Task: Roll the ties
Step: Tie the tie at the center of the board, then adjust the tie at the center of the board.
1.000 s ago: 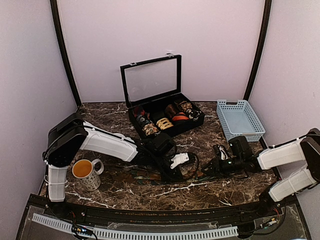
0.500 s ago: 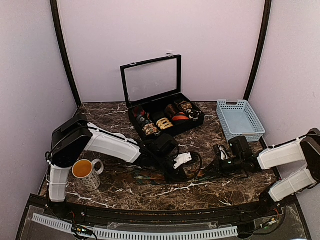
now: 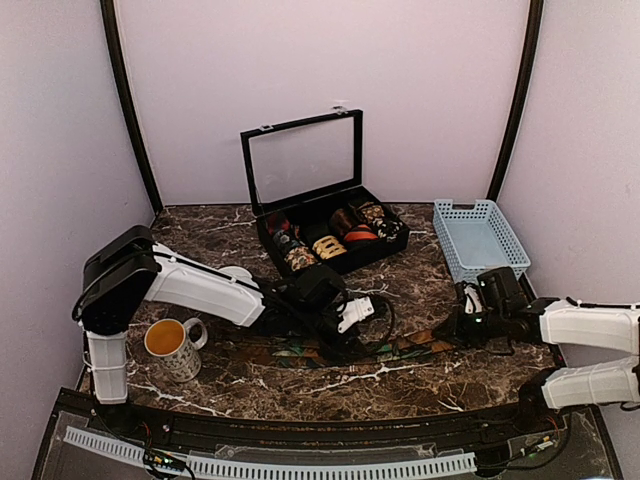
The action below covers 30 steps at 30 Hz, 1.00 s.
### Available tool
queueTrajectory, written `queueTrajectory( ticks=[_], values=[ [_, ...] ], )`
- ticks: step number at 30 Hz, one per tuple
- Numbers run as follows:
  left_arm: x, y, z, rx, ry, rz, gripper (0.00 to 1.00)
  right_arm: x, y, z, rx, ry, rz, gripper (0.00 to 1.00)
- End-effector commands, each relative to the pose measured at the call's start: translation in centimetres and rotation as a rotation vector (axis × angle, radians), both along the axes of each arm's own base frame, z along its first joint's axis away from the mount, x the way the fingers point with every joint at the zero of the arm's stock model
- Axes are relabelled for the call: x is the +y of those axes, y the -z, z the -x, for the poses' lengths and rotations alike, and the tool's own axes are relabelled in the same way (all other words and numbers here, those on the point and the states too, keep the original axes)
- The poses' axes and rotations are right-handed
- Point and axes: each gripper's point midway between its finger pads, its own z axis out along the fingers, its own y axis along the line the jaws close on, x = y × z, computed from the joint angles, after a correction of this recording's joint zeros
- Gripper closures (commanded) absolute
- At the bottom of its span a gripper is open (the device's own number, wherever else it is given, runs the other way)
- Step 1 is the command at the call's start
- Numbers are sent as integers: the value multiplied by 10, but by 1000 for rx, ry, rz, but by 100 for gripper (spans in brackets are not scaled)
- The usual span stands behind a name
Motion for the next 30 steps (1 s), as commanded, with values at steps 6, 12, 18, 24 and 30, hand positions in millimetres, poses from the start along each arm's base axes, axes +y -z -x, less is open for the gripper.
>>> queueTrajectory(
  ticks=[6, 12, 18, 24, 30],
  values=[
    [46, -102, -43, -278, -292, 206, 2, -24, 14, 2, 61, 19, 153, 81],
    [82, -135, -49, -170, -389, 364, 1, -3, -30, -14, -103, -32, 55, 32],
    [118, -166, -50, -145, -462, 545, 1, 50, -56, -14, -173, -198, 7, 27],
    [156, -177, -54, -206, -617, 618, 1, 137, -70, -2, -178, -400, -144, 27],
    [175, -169, -61, -246, -695, 502, 1, 207, -61, 14, -141, -528, -203, 34]
  ],
)
